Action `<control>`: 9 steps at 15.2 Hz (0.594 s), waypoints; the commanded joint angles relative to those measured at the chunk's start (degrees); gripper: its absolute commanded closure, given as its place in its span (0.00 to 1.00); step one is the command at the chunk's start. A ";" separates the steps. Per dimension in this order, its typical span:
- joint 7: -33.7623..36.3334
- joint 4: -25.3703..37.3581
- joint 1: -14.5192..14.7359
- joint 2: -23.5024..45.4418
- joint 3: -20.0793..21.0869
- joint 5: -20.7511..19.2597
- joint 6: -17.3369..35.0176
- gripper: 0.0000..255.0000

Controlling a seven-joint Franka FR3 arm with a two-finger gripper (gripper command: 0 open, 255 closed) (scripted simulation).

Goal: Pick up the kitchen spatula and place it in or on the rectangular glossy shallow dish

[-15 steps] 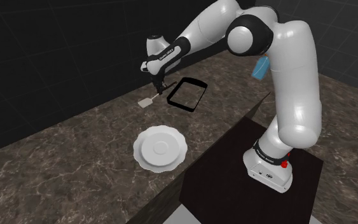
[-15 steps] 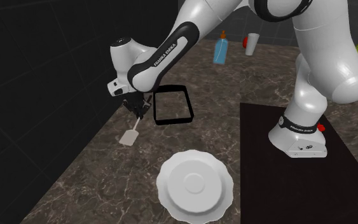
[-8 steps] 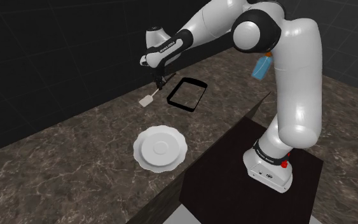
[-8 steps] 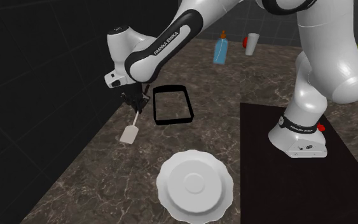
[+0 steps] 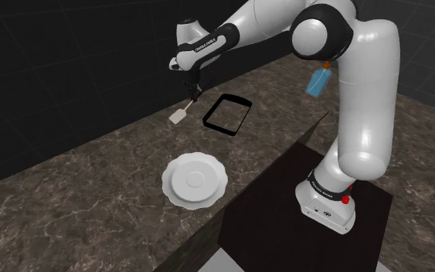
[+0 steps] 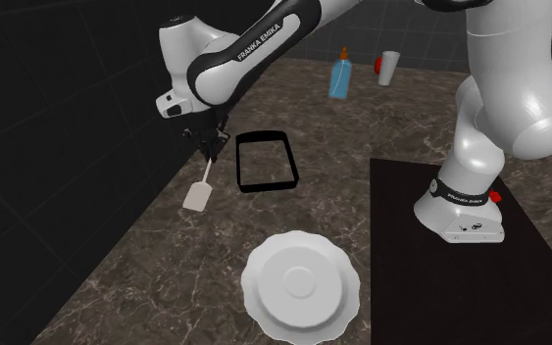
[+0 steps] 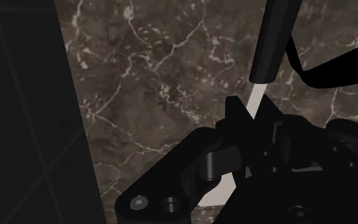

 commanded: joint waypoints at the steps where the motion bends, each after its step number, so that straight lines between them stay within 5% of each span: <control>1: -0.06 0.49 0.00 -0.70 -0.03 -0.03 -1.21 1.00; 5: -0.13 1.26 0.04 -1.79 -0.06 -0.07 -3.06 1.00; 9: -3.30 -8.05 -2.05 -8.14 -1.22 -0.34 0.10 1.00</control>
